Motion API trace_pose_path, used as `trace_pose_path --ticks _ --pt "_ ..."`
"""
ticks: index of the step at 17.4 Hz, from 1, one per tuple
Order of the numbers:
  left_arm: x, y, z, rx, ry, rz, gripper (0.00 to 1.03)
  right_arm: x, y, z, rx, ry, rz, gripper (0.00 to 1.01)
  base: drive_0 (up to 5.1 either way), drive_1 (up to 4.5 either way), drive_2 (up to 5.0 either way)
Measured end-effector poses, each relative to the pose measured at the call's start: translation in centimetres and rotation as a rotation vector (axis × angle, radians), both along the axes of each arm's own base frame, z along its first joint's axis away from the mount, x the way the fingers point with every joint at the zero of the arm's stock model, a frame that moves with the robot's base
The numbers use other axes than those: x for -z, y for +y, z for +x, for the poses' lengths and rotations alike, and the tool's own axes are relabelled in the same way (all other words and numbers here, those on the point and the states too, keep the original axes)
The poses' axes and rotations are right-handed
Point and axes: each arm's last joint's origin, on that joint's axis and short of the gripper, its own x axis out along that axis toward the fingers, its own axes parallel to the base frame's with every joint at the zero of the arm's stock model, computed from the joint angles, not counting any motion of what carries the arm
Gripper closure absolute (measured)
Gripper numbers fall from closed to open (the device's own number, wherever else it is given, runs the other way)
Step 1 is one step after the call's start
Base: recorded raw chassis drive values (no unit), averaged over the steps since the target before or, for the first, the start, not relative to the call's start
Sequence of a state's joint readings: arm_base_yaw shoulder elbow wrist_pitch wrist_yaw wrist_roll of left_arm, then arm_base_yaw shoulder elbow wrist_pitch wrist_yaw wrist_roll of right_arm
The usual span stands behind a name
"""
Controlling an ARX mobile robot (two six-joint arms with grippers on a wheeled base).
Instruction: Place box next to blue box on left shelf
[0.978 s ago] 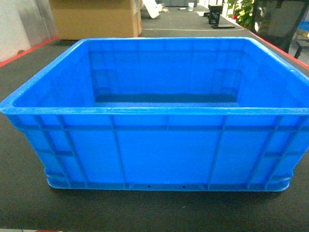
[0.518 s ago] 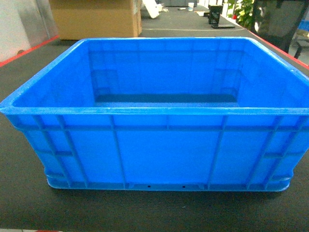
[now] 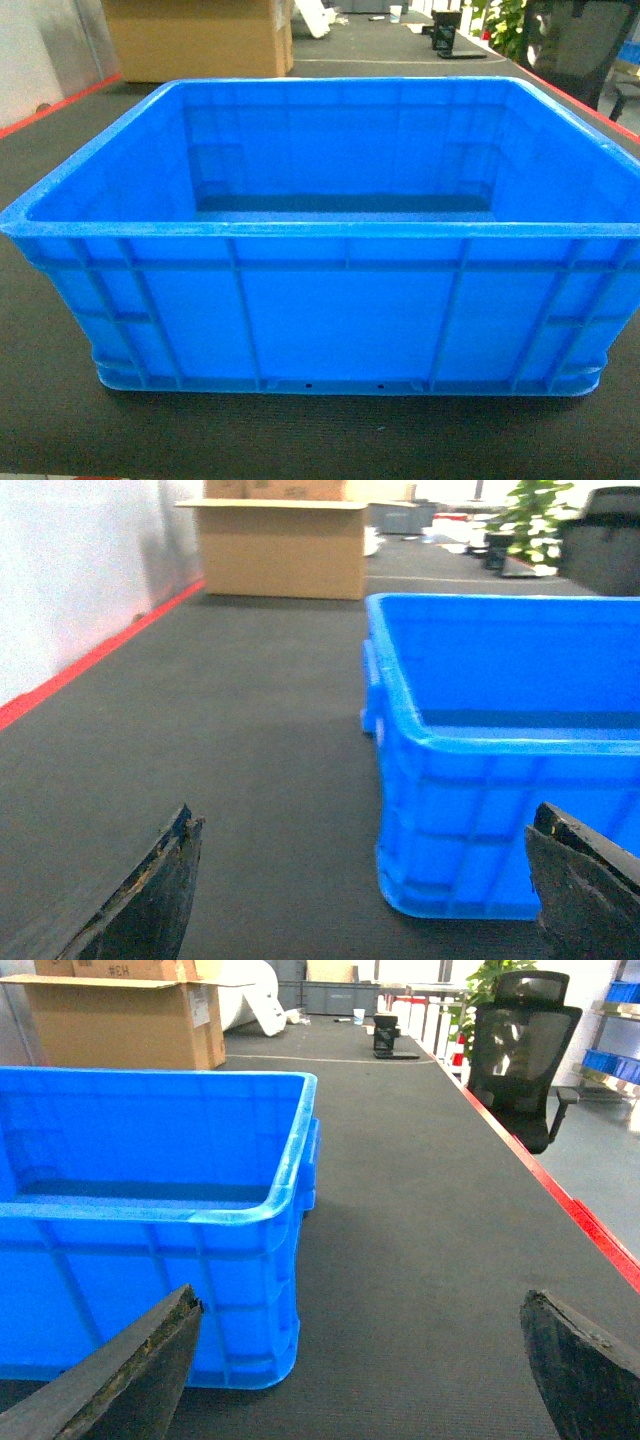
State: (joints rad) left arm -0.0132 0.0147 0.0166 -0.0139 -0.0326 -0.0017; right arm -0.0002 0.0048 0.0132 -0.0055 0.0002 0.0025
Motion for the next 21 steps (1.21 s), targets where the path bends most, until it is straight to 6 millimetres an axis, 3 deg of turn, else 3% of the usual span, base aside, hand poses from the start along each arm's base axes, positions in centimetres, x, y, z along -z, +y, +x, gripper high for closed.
trace_pose_path --ticks 2,3,5,7,11,13,15,16,18,21 --pt "0.5 -0.7 0.3 -0.197 0.092 0.003 0.05 0.1 0.0 0.0 0.011 0.015 0.0 0.03 0.0 0.0 0.0" --pt "0.4 -0.4 0.3 -0.347 0.084 0.002 0.05 0.4 0.4 0.2 0.149 0.174 -0.019 0.03 0.0 0.0 0.0" --pt "0.2 -0.4 0.4 -0.387 0.069 -0.007 0.05 0.4 0.6 0.2 0.299 0.202 -0.045 0.03 0.0 0.0 0.0" --pt "-0.2 -0.6 1.1 -0.356 0.083 -0.008 0.05 -0.3 0.8 0.5 0.313 0.181 -0.027 0.03 0.0 0.0 0.0" --pt "-6.5 -0.3 5.7 -0.26 0.038 -0.051 0.05 -5.5 1.8 3.8 0.172 0.137 0.016 0.03 0.0 0.0 0.0" --pt "-8.3 -0.4 9.8 -0.181 0.15 -0.042 0.05 -8.3 1.9 7.4 0.107 0.213 0.016 0.03 0.0 0.0 0.0" --pt "-8.3 -0.8 14.7 -0.095 0.357 -0.067 0.05 -9.2 1.9 12.6 0.035 0.364 0.056 0.03 0.0 0.0 0.0" --pt "-8.3 -1.9 20.5 -0.073 0.474 -0.052 0.05 -8.1 2.5 19.3 0.019 0.501 0.066 0.03 0.0 0.0 0.0" --pt "-7.3 -3.0 23.2 -0.061 0.538 -0.033 0.05 -6.6 2.9 22.2 0.017 0.587 0.055 0.03 0.0 0.0 0.0" --pt "-5.4 -3.9 25.3 -0.049 0.638 -0.017 0.05 -5.1 3.3 24.3 0.045 0.644 0.034 0.03 0.0 0.0 0.0"
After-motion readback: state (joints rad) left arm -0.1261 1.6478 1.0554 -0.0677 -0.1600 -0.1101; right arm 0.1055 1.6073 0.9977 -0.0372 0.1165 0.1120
